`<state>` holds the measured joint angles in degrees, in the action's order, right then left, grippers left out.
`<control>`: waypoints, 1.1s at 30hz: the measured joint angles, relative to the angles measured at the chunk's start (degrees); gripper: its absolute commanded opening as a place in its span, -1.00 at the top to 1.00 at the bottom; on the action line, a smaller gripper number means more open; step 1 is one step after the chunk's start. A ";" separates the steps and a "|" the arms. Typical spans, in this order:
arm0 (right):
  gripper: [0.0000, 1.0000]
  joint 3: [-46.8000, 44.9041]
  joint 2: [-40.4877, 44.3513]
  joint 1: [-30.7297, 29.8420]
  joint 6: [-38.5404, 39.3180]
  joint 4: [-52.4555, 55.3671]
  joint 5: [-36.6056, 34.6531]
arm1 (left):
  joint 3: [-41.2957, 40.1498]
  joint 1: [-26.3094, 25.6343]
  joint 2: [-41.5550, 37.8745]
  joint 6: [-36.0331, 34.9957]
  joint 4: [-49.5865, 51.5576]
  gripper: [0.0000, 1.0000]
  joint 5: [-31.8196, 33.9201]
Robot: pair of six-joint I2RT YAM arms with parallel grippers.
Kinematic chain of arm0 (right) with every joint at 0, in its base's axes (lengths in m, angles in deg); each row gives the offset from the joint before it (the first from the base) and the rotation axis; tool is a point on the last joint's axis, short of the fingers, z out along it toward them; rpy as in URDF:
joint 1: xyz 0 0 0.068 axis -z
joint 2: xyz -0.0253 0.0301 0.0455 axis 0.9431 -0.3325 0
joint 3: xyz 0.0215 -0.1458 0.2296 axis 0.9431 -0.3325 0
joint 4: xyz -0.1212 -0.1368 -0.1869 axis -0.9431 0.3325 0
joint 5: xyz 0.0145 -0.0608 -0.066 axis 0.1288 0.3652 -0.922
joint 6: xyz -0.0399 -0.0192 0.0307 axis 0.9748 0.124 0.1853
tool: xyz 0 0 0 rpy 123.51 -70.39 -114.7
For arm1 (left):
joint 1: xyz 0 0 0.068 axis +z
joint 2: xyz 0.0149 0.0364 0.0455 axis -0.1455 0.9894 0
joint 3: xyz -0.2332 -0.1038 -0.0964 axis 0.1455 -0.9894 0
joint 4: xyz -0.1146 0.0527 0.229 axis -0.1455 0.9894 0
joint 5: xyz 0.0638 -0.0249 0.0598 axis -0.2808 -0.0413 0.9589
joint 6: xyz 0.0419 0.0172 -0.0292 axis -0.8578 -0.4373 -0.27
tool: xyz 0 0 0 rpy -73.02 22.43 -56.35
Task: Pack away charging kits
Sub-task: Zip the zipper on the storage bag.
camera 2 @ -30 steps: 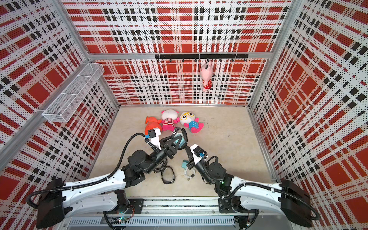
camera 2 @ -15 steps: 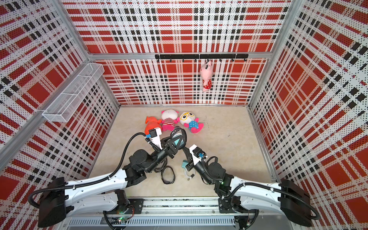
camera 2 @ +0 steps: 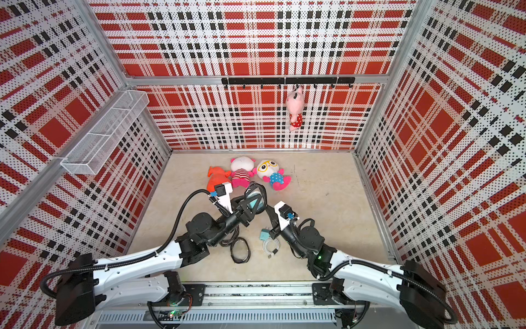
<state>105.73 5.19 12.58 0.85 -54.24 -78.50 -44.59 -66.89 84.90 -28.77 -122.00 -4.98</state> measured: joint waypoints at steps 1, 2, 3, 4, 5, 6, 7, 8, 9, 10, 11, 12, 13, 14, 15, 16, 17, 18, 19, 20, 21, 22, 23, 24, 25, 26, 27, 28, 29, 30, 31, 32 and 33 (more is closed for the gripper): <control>1.00 0.00 0.00 0.11 0.22 0.09 0.07 | 0.11 0.00 -0.07 -0.07 0.52 1.00 -0.02; 1.00 0.00 0.02 0.28 0.39 0.31 0.15 | 0.26 0.00 -0.09 -0.20 1.14 1.00 -0.02; 1.00 0.00 0.02 0.31 0.59 0.59 0.20 | 0.61 0.00 -0.09 -0.37 1.97 1.00 -0.07; 1.00 0.07 0.02 0.37 0.83 0.85 0.22 | 0.98 0.00 -0.09 -0.57 2.75 1.00 -0.07; 1.00 0.33 0.07 0.46 1.16 1.27 0.28 | 1.33 0.00 -0.07 -0.81 3.48 1.00 -0.04; 1.00 0.63 0.07 0.52 1.53 1.57 0.28 | 1.79 0.00 -0.07 -1.03 4.17 1.00 -0.02; 1.00 0.85 0.13 0.59 1.90 1.66 0.26 | 2.21 0.00 -0.07 -1.20 4.74 1.00 -0.04; 1.00 0.96 0.31 0.76 2.29 1.81 0.28 | 2.73 0.00 -0.07 -1.38 5.38 1.00 -0.02; 1.00 0.98 0.59 0.94 2.86 1.88 0.31 | 3.26 0.00 -0.02 -1.57 5.92 1.00 -0.09; 1.00 0.98 0.83 1.18 3.30 2.01 0.48 | 3.63 0.00 0.02 -1.70 6.43 1.00 -0.15; 1.00 0.98 1.05 1.70 3.52 2.10 0.76 | 3.98 0.00 0.15 -1.95 7.02 1.00 -0.33; 1.00 1.01 1.29 2.45 3.67 2.38 1.40 | 4.28 0.00 0.37 -2.16 7.43 1.00 -0.50; 1.00 1.03 1.57 3.45 3.76 2.86 2.51 | 4.79 0.00 0.74 -2.36 8.00 1.00 -0.68; 1.00 1.07 1.84 4.50 3.87 3.28 3.50 | 5.38 0.00 1.25 -2.54 8.63 1.00 -0.74; 1.00 1.25 2.01 5.40 3.93 3.80 4.55 | 5.95 0.00 1.75 -2.73 9.11 1.00 -0.72; 1.00 1.51 2.14 6.19 4.11 4.39 5.40 | 6.62 0.00 2.25 -2.91 9.86 1.00 -0.70; 1.00 1.86 2.32 6.97 4.44 5.09 6.03 | 7.13 -0.02 2.62 -3.10 10.23 1.00 -0.70; 1.00 2.10 2.43 7.41 4.81 5.60 6.49 | 7.56 -0.02 2.95 -3.21 10.73 1.00 -0.70; 1.00 2.34 2.51 7.69 5.22 6.12 6.73 | 7.98 -0.04 3.21 -3.41 11.17 1.00 -0.66; 1.00 2.51 2.54 7.89 5.77 6.32 6.82 | 8.39 -0.04 3.39 -3.52 11.78 1.00 -0.66; 1.00 2.67 2.54 8.04 6.32 6.36 6.75 | 8.66 -0.07 3.52 -3.65 12.17 1.00 -0.68; 1.00 2.78 2.54 8.33 6.88 6.38 6.69 | 8.90 -0.07 3.67 -3.74 12.63 1.00 -0.68; 1.00 2.80 2.54 8.66 7.50 6.34 6.64 | 9.16 -0.07 3.82 -3.89 13.11 1.00 -0.74; 1.00 2.80 2.54 9.01 7.98 6.32 6.71 | 9.38 -0.09 3.96 -4.04 13.46 1.00 -0.76; 1.00 2.80 2.54 9.44 8.50 6.36 7.04 | 9.60 -0.11 4.20 -4.24 13.73 1.00 -0.76; 1.00 2.80 2.54 9.84 9.22 6.36 7.39 | 9.92 -0.11 4.48 -4.44 13.99 1.00 -0.76; 1.00 2.80 2.54 10.16 9.79 6.38 7.74 | 10.25 -0.11 4.72 -4.59 14.29 1.00 -0.76; 1.00 2.80 2.54 10.54 10.69 6.36 8.11 | 10.62 -0.13 4.96 -4.72 14.64 1.00 -0.76; 1.00 2.78 2.62 10.75 11.52 6.32 8.35 | 10.99 -0.13 5.18 -4.83 15.10 1.00 -0.76; 1.00 2.78 2.71 10.95 12.31 6.27 8.55 | 11.34 -0.13 5.33 -4.92 15.47 1.00 -0.76; 1.00 2.78 2.95 11.17 13.38 6.03 8.72 | 11.67 -0.15 5.46 -5.07 16.00 1.00 -0.98; 1.00 2.67 3.26 11.41 14.45 5.66 9.05 | 11.85 -0.24 5.51 -5.20 16.31 1.00 -1.16; 1.00 2.40 3.52 11.54 15.39 4.94 9.46 | 12.07 -0.39 5.51 -5.35 16.59 1.00 -1.27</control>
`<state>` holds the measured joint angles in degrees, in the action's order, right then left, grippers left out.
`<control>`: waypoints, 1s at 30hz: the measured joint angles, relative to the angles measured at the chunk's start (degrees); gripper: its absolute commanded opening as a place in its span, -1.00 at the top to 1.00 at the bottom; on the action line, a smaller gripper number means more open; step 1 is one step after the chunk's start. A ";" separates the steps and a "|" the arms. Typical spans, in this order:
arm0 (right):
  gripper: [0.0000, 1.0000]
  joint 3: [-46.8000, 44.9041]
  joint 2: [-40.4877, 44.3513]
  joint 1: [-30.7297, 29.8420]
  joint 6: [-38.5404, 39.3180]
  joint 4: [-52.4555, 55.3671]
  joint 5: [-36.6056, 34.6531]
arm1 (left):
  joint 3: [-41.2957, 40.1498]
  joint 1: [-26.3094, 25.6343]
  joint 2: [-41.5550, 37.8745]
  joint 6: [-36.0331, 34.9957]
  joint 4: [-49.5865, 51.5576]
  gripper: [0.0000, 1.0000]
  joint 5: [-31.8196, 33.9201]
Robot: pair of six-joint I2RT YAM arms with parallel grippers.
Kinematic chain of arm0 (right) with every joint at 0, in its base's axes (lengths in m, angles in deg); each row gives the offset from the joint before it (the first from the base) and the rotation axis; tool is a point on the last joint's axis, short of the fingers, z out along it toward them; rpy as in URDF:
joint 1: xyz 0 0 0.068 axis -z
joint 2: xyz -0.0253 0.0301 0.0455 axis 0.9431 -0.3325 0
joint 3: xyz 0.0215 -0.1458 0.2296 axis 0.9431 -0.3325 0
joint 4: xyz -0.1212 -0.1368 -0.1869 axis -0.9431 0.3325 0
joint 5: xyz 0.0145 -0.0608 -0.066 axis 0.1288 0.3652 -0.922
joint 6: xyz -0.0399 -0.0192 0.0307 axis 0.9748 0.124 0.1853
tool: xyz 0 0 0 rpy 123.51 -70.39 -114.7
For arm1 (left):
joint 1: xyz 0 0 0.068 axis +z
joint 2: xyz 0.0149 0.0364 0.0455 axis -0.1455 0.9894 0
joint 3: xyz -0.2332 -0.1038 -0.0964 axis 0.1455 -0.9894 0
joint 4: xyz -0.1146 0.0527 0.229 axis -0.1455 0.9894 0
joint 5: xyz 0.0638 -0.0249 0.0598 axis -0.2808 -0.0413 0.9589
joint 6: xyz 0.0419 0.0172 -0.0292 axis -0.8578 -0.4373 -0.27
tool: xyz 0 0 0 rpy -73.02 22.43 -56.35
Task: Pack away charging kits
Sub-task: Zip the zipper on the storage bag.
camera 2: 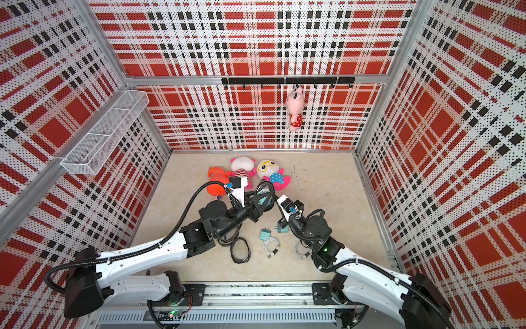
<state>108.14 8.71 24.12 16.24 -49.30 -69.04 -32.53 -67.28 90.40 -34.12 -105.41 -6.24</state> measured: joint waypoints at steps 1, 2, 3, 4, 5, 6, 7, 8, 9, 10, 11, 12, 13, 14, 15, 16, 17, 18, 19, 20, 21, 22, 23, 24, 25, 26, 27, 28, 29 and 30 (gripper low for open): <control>1.00 -0.46 0.28 0.15 1.22 -0.87 0.46 | 0.20 -0.07 0.00 -0.28 0.20 1.00 -0.02; 1.00 -0.61 0.55 0.26 2.05 -1.16 0.57 | 0.31 -0.26 -0.02 -0.52 0.48 1.00 -0.07; 1.00 -0.59 0.63 0.31 2.73 -1.20 0.57 | 0.33 -0.33 -0.02 -0.68 0.76 1.00 -0.11; 1.00 -0.57 0.63 0.39 3.45 -1.16 0.55 | 0.33 -0.37 -0.02 -0.83 1.09 1.00 -0.11; 1.00 -0.57 0.61 0.48 4.44 -0.94 0.76 | 0.33 -0.37 -0.02 -0.90 1.44 1.00 -0.11; 1.00 -0.59 0.59 0.57 5.55 -0.81 1.38 | 0.33 -0.37 -0.04 -0.98 1.77 1.00 -0.11; 1.00 -0.61 0.57 0.72 7.08 -0.81 2.45 | 0.31 -0.37 -0.11 -1.09 2.14 1.00 -0.09; 1.00 -0.74 0.55 0.98 8.81 -0.94 3.69 | 0.31 -0.37 -0.26 -1.27 2.54 1.00 -0.09; 1.00 -1.22 0.55 1.22 10.32 -1.68 4.37 | 0.28 -0.39 -0.42 -1.33 2.86 1.00 -0.15; 1.00 -1.99 0.57 1.27 11.56 -2.93 4.94 | 0.24 -0.44 -0.59 -1.51 3.32 1.00 -0.26; 1.00 -2.80 0.57 1.27 12.39 -4.02 4.96 | 0.13 -0.57 -0.74 -1.68 3.89 1.00 -0.39; 1.00 -3.41 0.57 1.27 13.18 -4.68 4.87 | -0.04 -0.66 -0.81 -1.77 4.22 1.00 -0.50; 1.00 -3.74 0.59 1.27 13.86 -4.72 4.81 | -0.26 -0.70 -0.83 -1.88 4.42 1.00 -0.57; 1.00 -3.72 0.59 1.27 14.34 -4.39 4.79 | -0.57 -0.70 -0.85 -1.95 4.46 1.00 -0.68; 1.00 -3.41 0.59 1.27 14.80 -3.34 4.72 | -0.76 -0.68 -0.90 -2.03 4.59 1.00 -0.72; 1.00 -2.51 0.59 1.27 15.06 -1.40 4.72 | -0.90 -0.68 -0.92 -2.14 4.70 1.00 -0.66; 1.00 -1.46 0.52 1.29 15.23 0.46 4.57 | -1.03 -0.70 -0.96 -2.19 4.72 1.00 -0.52; 1.00 0.04 0.42 1.42 15.41 2.58 4.37 | -1.14 -0.70 -1.03 -2.27 4.68 1.00 -0.35; 1.00 1.62 0.11 1.57 15.65 4.50 4.24 | -1.16 -0.79 -1.14 -2.34 4.59 1.00 -0.04; 1.00 2.95 -0.17 1.68 15.96 5.68 4.04 | -1.16 -0.96 -1.27 -2.43 4.44 1.00 0.24; 1.00 4.07 -0.37 1.81 16.39 6.82 3.98 | -1.16 -1.03 -1.42 -2.56 4.15 1.00 0.52; 1.00 5.03 -0.39 1.95 16.87 7.74 4.00 | -1.25 -1.11 -1.60 -2.71 3.91 1.00 0.76; 1.00 5.66 -0.42 2.12 17.49 8.22 4.13 | -1.40 -1.22 -1.77 -2.84 3.74 1.00 0.83; 1.00 6.14 -0.48 2.47 18.27 8.28 4.44 | -1.70 -1.33 -1.95 -3.02 3.52 1.00 0.92; 1.00 6.60 -0.57 2.93 19.08 8.50 5.07 | -1.92 -1.53 -2.10 -3.19 3.50 1.00 1.01; 1.00 6.93 -0.70 3.48 19.71 8.85 5.86 | -2.10 -1.60 -2.21 -3.37 3.48 1.00 1.05; 1.00 7.37 -0.81 4.17 20.35 9.51 7.02 | -2.27 -1.66 -2.32 -3.45 3.50 1.00 1.11; 1.00 7.89 -0.98 4.92 20.90 10.29 8.37 | -2.49 -1.68 -2.45 -3.63 3.50 1.00 1.16; 1.00 8.37 -1.07 5.70 21.22 11.17 9.88 | -2.80 -1.68 -2.62 -3.80 3.50 1.00 1.14; 1.00 8.79 -1.16 6.45 21.57 11.91 11.61 | -3.23 -1.68 -2.95 -3.98 3.37 1.00 1.09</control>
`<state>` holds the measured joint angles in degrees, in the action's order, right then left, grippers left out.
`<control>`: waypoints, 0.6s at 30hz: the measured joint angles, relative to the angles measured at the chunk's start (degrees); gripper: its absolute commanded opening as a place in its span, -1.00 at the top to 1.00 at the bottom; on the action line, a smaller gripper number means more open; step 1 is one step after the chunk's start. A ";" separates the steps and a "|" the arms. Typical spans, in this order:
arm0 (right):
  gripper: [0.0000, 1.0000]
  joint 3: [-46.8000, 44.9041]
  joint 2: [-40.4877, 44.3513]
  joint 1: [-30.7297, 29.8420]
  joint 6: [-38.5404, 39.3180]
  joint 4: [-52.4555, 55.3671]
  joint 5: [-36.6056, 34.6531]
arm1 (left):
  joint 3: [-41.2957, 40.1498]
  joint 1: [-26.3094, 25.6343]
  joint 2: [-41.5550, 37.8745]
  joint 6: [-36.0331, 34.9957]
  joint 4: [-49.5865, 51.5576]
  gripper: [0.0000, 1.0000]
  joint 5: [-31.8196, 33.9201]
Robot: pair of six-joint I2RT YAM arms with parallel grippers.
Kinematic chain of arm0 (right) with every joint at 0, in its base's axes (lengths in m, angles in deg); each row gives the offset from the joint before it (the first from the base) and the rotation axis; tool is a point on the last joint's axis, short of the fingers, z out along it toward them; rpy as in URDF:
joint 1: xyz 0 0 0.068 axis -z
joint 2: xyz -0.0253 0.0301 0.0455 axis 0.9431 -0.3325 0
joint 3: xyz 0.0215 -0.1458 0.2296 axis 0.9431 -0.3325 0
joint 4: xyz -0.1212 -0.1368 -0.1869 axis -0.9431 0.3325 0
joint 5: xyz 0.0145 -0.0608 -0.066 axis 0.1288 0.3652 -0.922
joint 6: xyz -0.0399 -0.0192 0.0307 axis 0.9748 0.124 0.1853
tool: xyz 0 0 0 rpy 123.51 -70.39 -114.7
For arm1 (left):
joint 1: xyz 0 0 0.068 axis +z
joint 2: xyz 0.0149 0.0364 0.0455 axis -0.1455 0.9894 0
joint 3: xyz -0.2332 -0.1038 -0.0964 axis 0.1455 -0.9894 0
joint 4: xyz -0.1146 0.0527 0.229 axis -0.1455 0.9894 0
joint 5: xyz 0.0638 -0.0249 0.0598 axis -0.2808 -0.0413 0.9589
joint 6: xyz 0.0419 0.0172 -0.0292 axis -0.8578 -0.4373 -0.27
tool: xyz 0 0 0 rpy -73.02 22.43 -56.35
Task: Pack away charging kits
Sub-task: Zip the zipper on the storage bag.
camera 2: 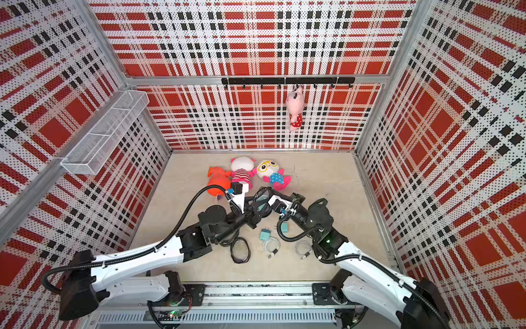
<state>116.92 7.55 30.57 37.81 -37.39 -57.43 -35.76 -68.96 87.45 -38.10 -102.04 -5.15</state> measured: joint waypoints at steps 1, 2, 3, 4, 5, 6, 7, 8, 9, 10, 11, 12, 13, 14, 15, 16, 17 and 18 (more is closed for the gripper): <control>1.00 0.33 -0.02 0.66 0.39 0.59 1.70 | -0.33 0.00 -0.37 -0.22 -0.07 1.00 -0.11; 1.00 0.66 -0.07 1.18 0.72 1.09 3.13 | -0.63 0.00 -0.76 -0.44 -0.13 1.00 -0.31; 1.00 0.96 -0.15 1.60 1.01 1.42 4.63 | -0.94 0.00 -1.22 -0.66 -0.20 1.00 -0.61; 1.00 1.36 -0.26 1.92 1.27 1.68 5.84 | -1.07 0.00 -1.53 -0.79 -0.22 1.00 -0.83; 1.00 1.81 -0.44 2.14 1.40 2.12 6.75 | -1.11 -0.02 -1.64 -0.90 -0.24 1.00 -0.96; 1.00 2.60 -0.72 2.38 1.42 2.56 7.74 | -1.11 -0.07 -1.66 -1.22 -0.26 1.00 -1.18; 1.00 3.26 -0.98 2.60 1.40 2.75 8.24 | -1.11 -0.15 -1.60 -1.60 -0.26 1.00 -1.44; 1.00 4.00 -1.33 2.89 1.18 2.93 8.83 | -1.11 -0.24 -1.36 -1.99 -0.35 1.00 -1.62; 1.00 4.63 -1.57 3.15 0.90 3.15 9.31 | -1.03 -0.24 -1.07 -2.34 -0.90 1.00 -1.75; 1.00 4.96 -1.68 3.32 0.66 3.17 9.66 | -0.83 -0.22 -0.79 -2.62 -1.25 1.00 -1.77; 1.00 5.20 -1.73 3.52 0.28 3.23 10.21 | -0.57 -0.20 -0.48 -2.86 -1.53 1.00 -1.77; 1.00 5.31 -1.73 3.76 -0.26 3.21 10.78 | -0.28 -0.20 -0.20 -2.97 -1.70 1.00 -1.81; 1.00 5.31 -1.73 3.82 -0.81 3.19 11.32 | -0.13 -0.15 0.00 -3.04 -1.75 1.00 -1.88; 1.00 5.31 -1.73 3.93 -1.33 3.19 11.89 | 0.00 -0.04 0.24 -3.13 -1.77 1.00 -2.08; 1.00 5.31 -1.73 4.17 -2.14 3.19 12.37 | 0.04 0.24 0.42 -3.19 -1.86 1.00 -2.54; 1.00 5.31 -1.73 4.26 -2.75 3.19 12.68 | 0.07 0.55 0.48 -3.26 -1.99 1.00 -3.13; 1.00 5.31 -1.73 4.37 -3.45 3.17 12.92 | 0.09 0.94 0.48 -3.28 -2.14 0.92 -3.74; 1.00 5.31 -1.73 4.42 -3.91 3.15 13.07 | 0.20 1.22 0.44 -3.30 -2.21 0.85 -4.17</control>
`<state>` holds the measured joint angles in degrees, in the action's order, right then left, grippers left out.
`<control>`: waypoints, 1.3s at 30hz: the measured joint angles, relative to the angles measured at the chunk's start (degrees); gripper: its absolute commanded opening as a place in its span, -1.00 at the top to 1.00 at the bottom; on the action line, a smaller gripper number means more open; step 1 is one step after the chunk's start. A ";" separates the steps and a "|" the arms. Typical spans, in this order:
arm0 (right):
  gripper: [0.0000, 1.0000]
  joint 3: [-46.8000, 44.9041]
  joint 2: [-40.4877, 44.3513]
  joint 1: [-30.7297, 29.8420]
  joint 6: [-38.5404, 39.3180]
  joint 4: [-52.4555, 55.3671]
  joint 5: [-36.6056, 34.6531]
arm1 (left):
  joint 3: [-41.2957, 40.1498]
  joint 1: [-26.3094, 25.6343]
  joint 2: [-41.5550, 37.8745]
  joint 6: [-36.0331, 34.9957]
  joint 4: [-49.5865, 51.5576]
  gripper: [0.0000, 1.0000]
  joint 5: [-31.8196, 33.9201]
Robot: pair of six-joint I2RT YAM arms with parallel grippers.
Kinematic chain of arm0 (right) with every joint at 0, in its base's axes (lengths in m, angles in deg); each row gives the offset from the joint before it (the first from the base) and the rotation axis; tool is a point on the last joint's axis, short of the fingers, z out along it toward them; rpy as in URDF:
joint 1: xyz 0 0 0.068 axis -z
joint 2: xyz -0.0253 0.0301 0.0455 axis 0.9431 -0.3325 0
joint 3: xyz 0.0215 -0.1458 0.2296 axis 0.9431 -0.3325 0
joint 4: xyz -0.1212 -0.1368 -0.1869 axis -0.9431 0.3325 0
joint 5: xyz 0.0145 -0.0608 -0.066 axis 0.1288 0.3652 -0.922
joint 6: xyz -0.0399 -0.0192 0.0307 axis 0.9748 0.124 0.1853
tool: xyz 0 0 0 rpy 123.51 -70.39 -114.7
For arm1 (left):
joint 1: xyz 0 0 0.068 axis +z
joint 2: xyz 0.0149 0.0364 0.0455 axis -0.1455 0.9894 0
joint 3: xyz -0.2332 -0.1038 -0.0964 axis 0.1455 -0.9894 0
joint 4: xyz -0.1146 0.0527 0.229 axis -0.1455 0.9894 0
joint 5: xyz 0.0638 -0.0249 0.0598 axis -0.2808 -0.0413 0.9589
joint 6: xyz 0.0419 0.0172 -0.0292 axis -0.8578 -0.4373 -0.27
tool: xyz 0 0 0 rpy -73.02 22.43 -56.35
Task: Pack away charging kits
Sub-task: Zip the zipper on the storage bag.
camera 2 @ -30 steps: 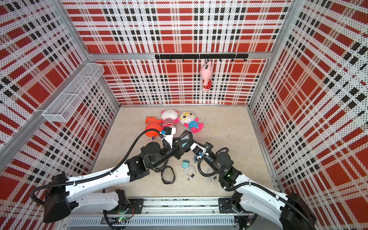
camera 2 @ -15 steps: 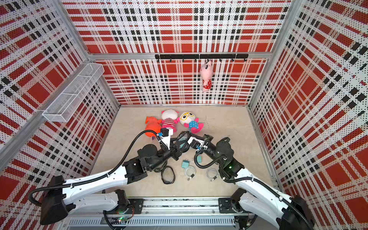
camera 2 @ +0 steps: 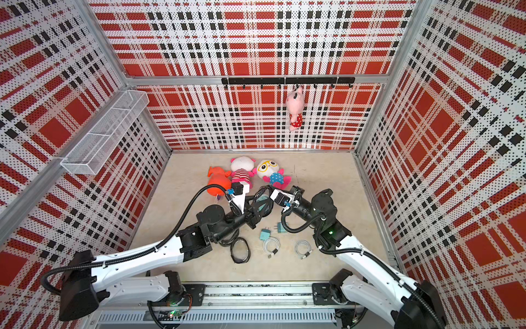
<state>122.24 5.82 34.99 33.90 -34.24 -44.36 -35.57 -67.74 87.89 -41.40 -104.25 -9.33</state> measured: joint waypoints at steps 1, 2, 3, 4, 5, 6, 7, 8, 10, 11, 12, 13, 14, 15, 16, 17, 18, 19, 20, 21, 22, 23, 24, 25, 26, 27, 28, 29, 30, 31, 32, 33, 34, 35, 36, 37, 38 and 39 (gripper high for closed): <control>1.00 0.00 0.00 0.00 -0.50 0.00 0.04 | 0.22 0.37 0.00 -0.07 0.04 0.71 -0.61; 1.00 0.00 0.00 0.04 -1.14 -0.15 0.07 | 0.31 0.68 0.00 -0.17 0.02 0.55 -0.94; 1.00 0.00 0.00 0.07 -1.53 -0.42 0.07 | 0.33 0.92 -0.04 -0.24 -0.02 0.38 -1.16; 1.00 0.00 -0.02 0.07 -2.16 -0.72 0.11 | 0.35 1.14 -0.20 -0.42 -0.13 0.18 -1.42; 1.00 0.00 -0.02 0.07 -2.80 -1.07 0.20 | 0.35 1.36 -0.37 -0.61 -0.13 0.05 -1.70; 1.00 0.04 -0.02 0.04 -3.34 -2.21 0.44 | 0.33 1.57 -0.50 -0.61 0.37 -0.09 -1.81; 1.00 0.59 -0.02 0.04 -4.00 -3.30 0.72 | 0.15 1.90 -0.46 -0.81 1.42 -0.30 -1.77; 1.00 1.42 -0.02 0.04 -4.57 -4.57 0.94 | -0.22 2.27 -0.42 -0.83 2.29 -0.55 -1.75; 1.00 2.97 -0.02 0.02 -5.73 -6.93 1.03 | -1.27 2.82 -0.42 -0.85 2.91 -0.86 -1.73; 1.00 3.72 -0.04 0.02 -6.32 -8.13 1.05 | -1.81 2.97 -0.42 -0.90 2.82 -0.98 -1.68; 1.00 4.24 -0.07 0.02 -6.97 -9.20 1.14 | -2.40 3.10 -0.44 -0.90 2.38 -0.97 -1.73; 1.00 4.66 -0.09 0.02 -7.54 -10.36 1.20 | -3.19 3.17 -0.52 -0.83 1.57 -0.96 -1.60; 1.00 4.79 -0.11 0.02 -8.22 -11.61 1.33 | -4.24 3.21 -0.68 -0.85 0.15 -0.97 -1.25; 1.00 4.81 -0.13 0.02 -8.83 -12.46 1.38 | -5.07 3.21 -0.90 -0.85 -0.83 -0.97 -0.85; 1.00 4.81 -0.26 0.02 -9.46 -13.18 1.38 | -6.25 3.21 -1.22 -0.92 -2.49 -0.96 -0.52; 1.00 4.81 -0.42 0.02 -10.14 -13.81 1.36 | -7.72 3.21 -1.68 -1.03 -4.76 -0.97 -0.09; 1.00 4.81 -0.52 0.02 -10.71 -14.25 1.33 | -9.27 3.21 -2.19 -1.16 -7.37 -0.96 0.26; 1.00 4.81 -0.70 0.02 -11.56 -14.93 1.20 | -11.39 3.21 -2.89 -1.42 -10.86 -0.97 0.63; 1.00 4.81 -0.74 0.02 -12.39 -15.50 1.07 | -14.25 3.19 -3.82 -2.03 -15.58 -0.96 0.90; 1.00 4.81 -0.74 0.02 -13.33 -16.06 0.85 | -16.83 3.06 -4.66 -2.64 -19.78 -0.96 1.05; 1.00 4.81 -0.76 0.02 -14.49 -16.76 0.63 | -19.80 2.91 -5.53 -3.58 -24.65 -0.96 1.29; 1.00 4.81 -0.74 0.02 -15.89 -17.62 0.39 | -22.73 2.56 -6.23 -4.57 -29.77 -0.96 1.75; 1.00 4.81 -0.74 0.02 -17.33 -18.36 0.09 | -24.87 2.19 -6.56 -5.53 -33.92 -0.96 2.08; 1.00 4.81 -0.74 0.02 -19.26 -19.26 -0.33 | -26.51 1.66 -6.58 -6.60 -37.94 -0.96 2.43; 1.00 4.79 -0.76 0.02 -21.20 -20.39 -1.05 | -27.43 1.09 -6.40 -7.74 -41.29 -0.96 2.80; 1.00 4.79 -0.76 0.02 -23.52 -21.33 -1.90 | -27.67 0.48 -5.99 -8.90 -44.37 -0.96 3.32; 1.00 4.76 -0.79 0.02 -26.16 -22.47 -2.84 | -27.65 -0.35 -5.20 -10.40 -48.33 -0.96 3.85; 1.00 4.68 -0.92 0.02 -28.70 -23.87 -3.74 | -27.58 -1.11 -4.26 -11.89 -52.13 -0.96 4.28; 1.00 4.50 -1.11 0.02 -30.97 -25.40 -4.44 | -27.39 -1.77 -3.19 -13.29 -55.19 -0.96 4.76; 1.00 4.13 -1.38 0.02 -33.75 -27.19 -5.03 | -27.02 -2.43 -1.88 -14.91 -58.14 -0.96 5.18; 1.00 3.69 -1.62 0.02 -36.02 -28.70 -5.42 | -26.64 -2.97 -0.42 -16.48 -60.83 -0.96 5.40; 1.00 3.13 -1.92 0.02 -38.53 -30.42 -5.66 | -26.34 -3.41 1.20 -18.03 -63.60 -0.96 5.55; 1.00 2.64 -2.25 0.02 -40.76 -31.67 -5.70 | -25.97 -3.74 2.89 -19.37 -65.72 -0.96 5.62; 1.00 2.32 -2.56 0.02 -42.47 -32.63 -5.68 | -25.59 -3.82 4.26 -20.37 -66.99 -0.96 5.62; 1.00 2.12 -2.86 0.02 -44.35 -33.46 -5.62 | -25.00 -3.96 5.86 -21.46 -67.78 -0.96 5.60; 1.00 2.03 -3.21 0.02 -46.23 -34.27 -5.51 | -24.26 -4.09 7.39 -22.56 -68.08 -0.96 5.46; 1.00 2.01 -3.50 0.02 -47.56 -34.95 -5.40 | -23.34 -4.13 8.61 -23.56 -68.11 -0.96 5.42; 1.00 2.01 -3.78 0.02 -48.98 -35.78 -5.31 | -22.18 -4.24 9.84 -24.70 -68.11 -0.96 5.44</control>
<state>124.25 2.04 35.01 -15.08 -70.02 -49.67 -57.75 -71.98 97.73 -66.10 -172.36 -3.88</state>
